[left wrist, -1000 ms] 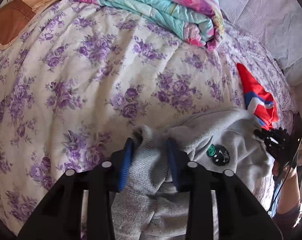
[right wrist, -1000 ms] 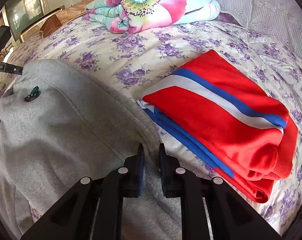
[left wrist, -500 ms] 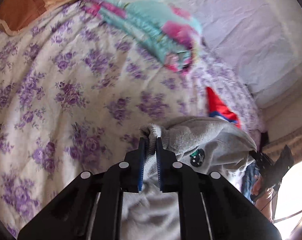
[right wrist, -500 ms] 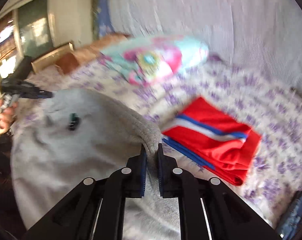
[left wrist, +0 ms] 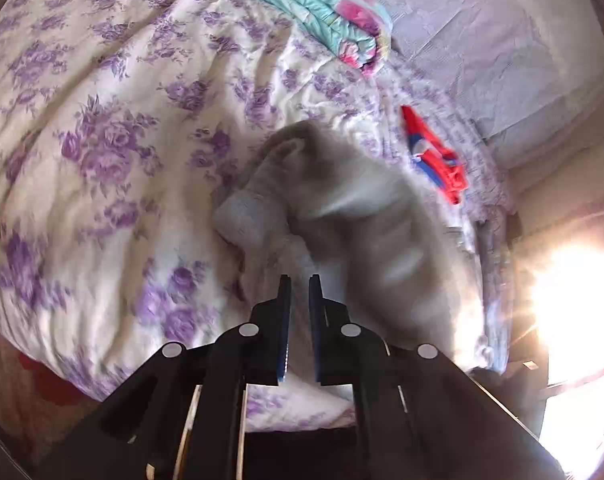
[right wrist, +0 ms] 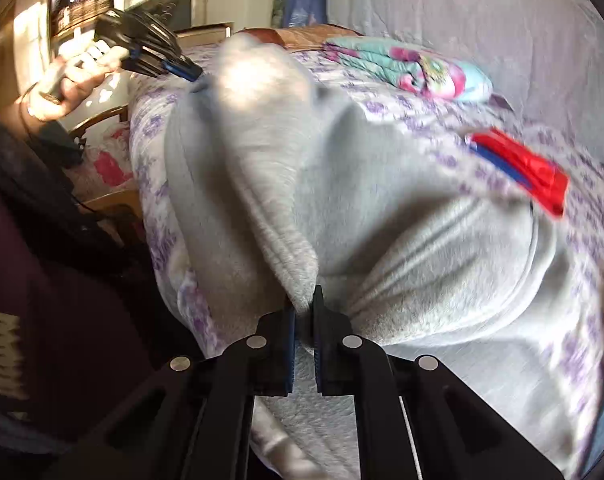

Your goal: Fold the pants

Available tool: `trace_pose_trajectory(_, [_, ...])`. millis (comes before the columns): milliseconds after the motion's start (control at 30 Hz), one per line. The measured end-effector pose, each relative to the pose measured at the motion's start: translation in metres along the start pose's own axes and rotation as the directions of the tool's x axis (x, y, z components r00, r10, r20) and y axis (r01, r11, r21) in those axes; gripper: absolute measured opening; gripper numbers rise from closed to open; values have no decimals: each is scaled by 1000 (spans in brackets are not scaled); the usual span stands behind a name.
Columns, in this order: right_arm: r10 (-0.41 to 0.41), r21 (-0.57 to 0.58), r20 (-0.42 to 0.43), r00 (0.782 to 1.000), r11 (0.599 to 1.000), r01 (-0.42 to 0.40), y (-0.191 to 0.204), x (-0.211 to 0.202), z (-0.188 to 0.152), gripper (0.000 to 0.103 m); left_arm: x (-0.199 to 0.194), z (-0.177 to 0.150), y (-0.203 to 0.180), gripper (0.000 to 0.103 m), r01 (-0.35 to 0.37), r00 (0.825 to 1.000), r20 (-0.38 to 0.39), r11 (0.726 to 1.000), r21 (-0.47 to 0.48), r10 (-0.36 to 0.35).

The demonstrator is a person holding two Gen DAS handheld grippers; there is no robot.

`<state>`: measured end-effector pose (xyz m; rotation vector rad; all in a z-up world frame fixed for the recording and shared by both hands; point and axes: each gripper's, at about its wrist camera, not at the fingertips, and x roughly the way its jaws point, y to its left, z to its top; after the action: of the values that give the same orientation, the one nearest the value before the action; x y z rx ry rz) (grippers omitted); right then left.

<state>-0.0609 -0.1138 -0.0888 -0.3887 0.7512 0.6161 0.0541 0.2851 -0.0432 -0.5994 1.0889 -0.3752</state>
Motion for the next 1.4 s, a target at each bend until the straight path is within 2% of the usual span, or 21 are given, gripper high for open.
trace_pose_trajectory(33, [11,30,16,1000,999,-12,-5,-1,0,8,-6,-1,-9,9,33,999,20,999,18,-33])
trace_pose_trajectory(100, [23,76,42,999,997,-26,-13,-5,2,8,-17,-5,-33,50,31,997,64,997,76,-35])
trace_pose_trajectory(133, [24,79,47,999,996,-28,-15,-6,3,8,-20,-6,-41,92,18,996,83,996,87,-25])
trace_pose_trajectory(167, [21,79,47,999,997,-24,-17,-5,4,8,-22,-8,-47,98,-9,994,110,997,79,0])
trace_pose_trajectory(200, [20,80,46,999,997,-23,-15,-2,4,8,-19,-8,-49,98,-24,994,106,998,66,17])
trace_pose_trajectory(267, [16,81,46,999,997,-20,-13,1,4,8,-9,-9,-44,98,16,998,54,1000,8,-16])
trace_pose_trajectory(367, [27,99,57,998,995,-33,-10,-2,-4,8,-3,-10,-47,98,59,996,60,998,-5,-59])
trace_pose_trajectory(467, [42,119,62,997,992,-49,-9,-5,-7,8,4,-1,-49,98,9,997,80,1000,22,-10])
trace_pose_trajectory(533, [42,117,64,997,992,-49,-8,-7,-9,8,11,10,-37,98,-24,996,88,1000,-1,24])
trace_pose_trajectory(633, [47,129,70,996,990,-55,-10,-5,-10,8,29,26,-21,97,3,999,48,997,-73,0])
trace_pose_trajectory(733, [56,153,73,996,986,-67,-12,-4,-11,8,42,29,-25,98,-55,998,29,997,-49,57])
trace_pose_trajectory(800, [57,155,74,996,986,-68,-12,-4,-11,8,44,32,-22,97,-41,998,38,996,-78,44])
trace_pose_trajectory(833, [58,158,72,996,985,-69,-13,-3,-10,8,43,34,-23,94,-32,998,50,996,-79,36])
trace_pose_trajectory(867, [61,164,70,996,984,-72,-13,-3,-10,8,38,37,-27,69,-26,997,73,998,-63,31])
trace_pose_trajectory(933, [62,174,70,996,982,-73,-15,-4,-10,8,32,45,-34,29,3,996,84,999,-38,0])
trace_pose_trajectory(967, [57,174,71,996,982,-69,-15,-6,-9,8,28,49,-36,25,31,996,85,999,-39,-28])
trace_pose_trajectory(1000, [51,172,78,996,983,-64,-15,-9,-7,8,26,51,-41,22,27,995,93,999,-24,-24])
trace_pose_trajectory(1133, [40,154,117,992,986,-57,-10,-22,1,8,21,46,-43,19,26,995,94,1000,-10,-25])
trace_pose_trajectory(1267, [34,122,146,989,991,-52,-2,-34,5,8,-7,25,-32,12,35,987,155,999,-7,-33])
trace_pose_trajectory(1333, [33,105,120,992,993,-46,4,-31,1,8,-10,13,-16,12,4,985,174,1000,-29,1])
trace_pose_trajectory(1400, [56,114,63,996,991,-63,9,-16,-9,10,11,0,15,12,-68,988,130,994,-84,79])
